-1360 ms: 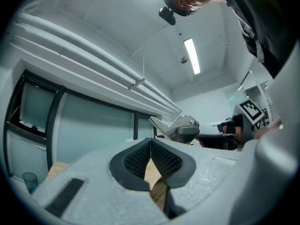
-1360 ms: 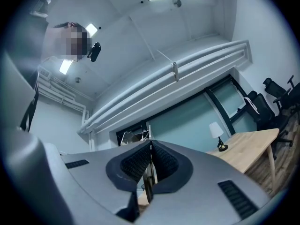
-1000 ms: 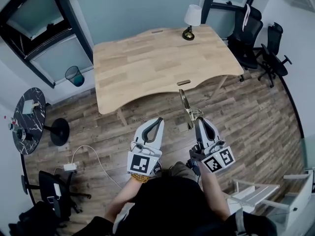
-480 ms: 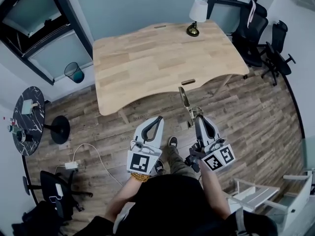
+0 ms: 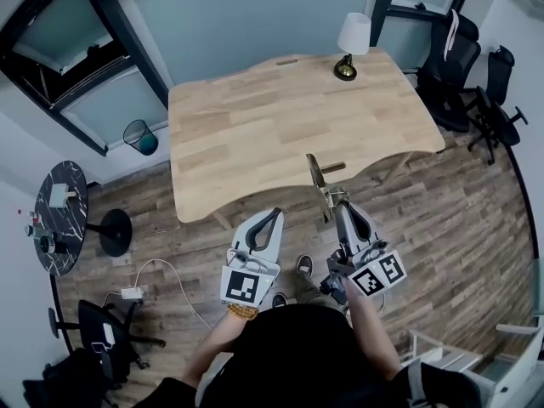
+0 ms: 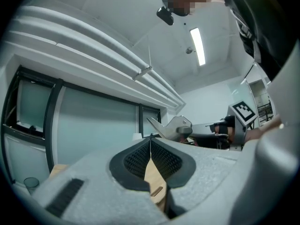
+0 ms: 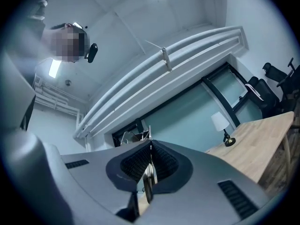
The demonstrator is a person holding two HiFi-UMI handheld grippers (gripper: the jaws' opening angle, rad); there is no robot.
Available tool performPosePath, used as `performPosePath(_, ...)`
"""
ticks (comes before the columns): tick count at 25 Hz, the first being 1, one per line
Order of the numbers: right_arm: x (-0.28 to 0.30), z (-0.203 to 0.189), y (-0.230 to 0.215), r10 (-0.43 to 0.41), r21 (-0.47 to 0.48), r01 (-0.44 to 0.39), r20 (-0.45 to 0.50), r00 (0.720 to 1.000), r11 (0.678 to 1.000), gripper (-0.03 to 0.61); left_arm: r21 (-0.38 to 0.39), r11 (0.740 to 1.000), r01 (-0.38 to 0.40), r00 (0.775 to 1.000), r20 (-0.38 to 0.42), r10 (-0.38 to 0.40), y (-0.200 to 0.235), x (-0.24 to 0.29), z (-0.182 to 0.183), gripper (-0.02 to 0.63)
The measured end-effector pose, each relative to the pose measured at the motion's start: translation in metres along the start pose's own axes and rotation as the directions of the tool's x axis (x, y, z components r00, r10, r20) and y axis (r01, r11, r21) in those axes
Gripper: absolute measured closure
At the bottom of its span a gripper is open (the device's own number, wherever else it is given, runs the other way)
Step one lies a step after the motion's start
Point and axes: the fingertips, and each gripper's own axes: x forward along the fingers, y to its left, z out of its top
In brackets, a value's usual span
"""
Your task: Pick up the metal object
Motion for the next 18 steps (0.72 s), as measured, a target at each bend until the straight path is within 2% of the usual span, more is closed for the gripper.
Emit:
performPosePath(11, 0.032, 0.018, -0.096, 0.041, 0.05, -0.041, 0.001, 0.999, 0.998, 0.573, 0.055, 0.997, -0.046, 0.997, -0.056, 0.049, -0.003, 0.086, -0.005, 0.595)
performPosePath(18, 0.035, 0.013, -0.141, 0.005, 0.075, -0.003, -0.021, 1.0, 0.997, 0.574, 0.039, 0.997, -0.06, 0.995, -0.077, 0.063, -0.001, 0.122, -0.02, 0.595)
